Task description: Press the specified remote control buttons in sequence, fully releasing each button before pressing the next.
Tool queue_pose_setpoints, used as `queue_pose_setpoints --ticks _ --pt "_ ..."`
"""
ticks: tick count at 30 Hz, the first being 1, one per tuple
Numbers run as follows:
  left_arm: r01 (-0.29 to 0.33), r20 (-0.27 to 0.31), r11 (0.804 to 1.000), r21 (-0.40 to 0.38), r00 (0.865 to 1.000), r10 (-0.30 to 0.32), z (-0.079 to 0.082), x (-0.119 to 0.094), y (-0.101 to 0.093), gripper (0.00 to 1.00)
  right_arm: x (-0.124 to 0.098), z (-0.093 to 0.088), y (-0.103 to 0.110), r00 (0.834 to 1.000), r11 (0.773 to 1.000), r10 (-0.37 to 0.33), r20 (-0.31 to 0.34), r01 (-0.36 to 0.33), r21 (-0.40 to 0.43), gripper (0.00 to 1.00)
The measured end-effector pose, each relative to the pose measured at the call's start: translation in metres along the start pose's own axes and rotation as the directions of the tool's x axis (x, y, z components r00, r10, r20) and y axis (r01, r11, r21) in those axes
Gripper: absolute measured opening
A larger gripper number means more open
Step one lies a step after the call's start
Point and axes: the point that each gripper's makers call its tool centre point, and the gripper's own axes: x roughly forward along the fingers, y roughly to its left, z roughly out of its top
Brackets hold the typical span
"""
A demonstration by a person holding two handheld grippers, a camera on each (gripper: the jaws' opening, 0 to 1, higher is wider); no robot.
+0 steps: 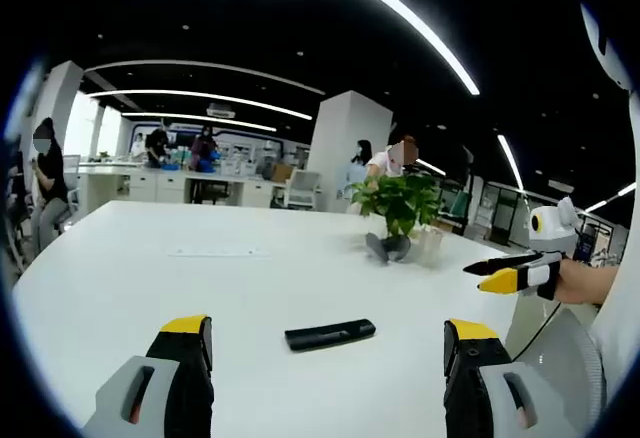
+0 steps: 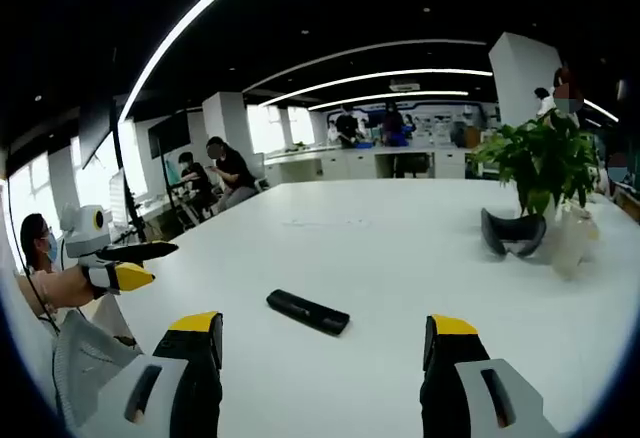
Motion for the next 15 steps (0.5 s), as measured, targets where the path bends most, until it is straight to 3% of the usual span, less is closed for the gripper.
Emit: queue_pose_setpoints --ticks 8,15 --pt "-0.012 0.003 1.0 -0.008 1.0 0.012 0.002 -0.003 0.004 1.0 0.01 0.01 0.013 0.999 0.999 0.04 0.02 -0.039 -0.013 0.82" --pt "0.001 -0.006 1.0 0.002 1.0 -0.001 0.004 -0.003 -0.002 0.99 0.005 0.01 0.01 0.999 0.999 0.035 0.022 -0.035 -0.012 0.81"
